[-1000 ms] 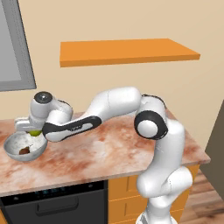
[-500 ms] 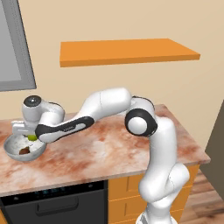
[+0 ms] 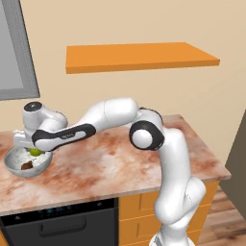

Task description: Pick the pears from the cabinet and place them in one bowl. Pick the orange from the sink and place it in the other bowl.

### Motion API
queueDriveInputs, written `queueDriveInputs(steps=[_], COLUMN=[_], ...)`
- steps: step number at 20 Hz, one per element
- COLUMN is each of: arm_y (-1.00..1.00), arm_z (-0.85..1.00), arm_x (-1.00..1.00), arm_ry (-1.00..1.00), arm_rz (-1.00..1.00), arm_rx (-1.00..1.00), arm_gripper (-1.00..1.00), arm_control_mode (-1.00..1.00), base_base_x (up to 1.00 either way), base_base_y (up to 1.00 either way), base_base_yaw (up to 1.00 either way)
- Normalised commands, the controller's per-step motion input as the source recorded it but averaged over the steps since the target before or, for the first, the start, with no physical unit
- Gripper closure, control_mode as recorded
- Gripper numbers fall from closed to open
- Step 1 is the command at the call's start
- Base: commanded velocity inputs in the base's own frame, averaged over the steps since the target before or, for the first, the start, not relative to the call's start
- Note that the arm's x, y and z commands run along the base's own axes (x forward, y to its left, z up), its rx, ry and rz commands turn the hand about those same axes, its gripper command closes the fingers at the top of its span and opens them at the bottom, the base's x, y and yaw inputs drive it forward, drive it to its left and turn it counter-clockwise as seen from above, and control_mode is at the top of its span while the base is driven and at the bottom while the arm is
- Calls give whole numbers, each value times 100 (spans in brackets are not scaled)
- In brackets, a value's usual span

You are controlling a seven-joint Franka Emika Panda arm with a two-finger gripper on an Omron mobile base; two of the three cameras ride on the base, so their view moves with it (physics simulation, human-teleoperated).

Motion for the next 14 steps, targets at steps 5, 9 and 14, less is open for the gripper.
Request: queueDriveInputs(steps=[5, 9, 14], arm_y=[0, 0, 0], arm_z=[-18, -21, -18], arm_x=[10, 9, 8], arm_ry=[10, 8, 8], arm_rz=[-8, -7, -7], arm_rx=[2, 1, 0], arm_gripper=[100, 100, 100], arm_control_mode=[-100, -100, -100], base_base_x=[0, 0, 0], base_base_y=[0, 0, 0], base_base_yaw=[0, 0, 0])
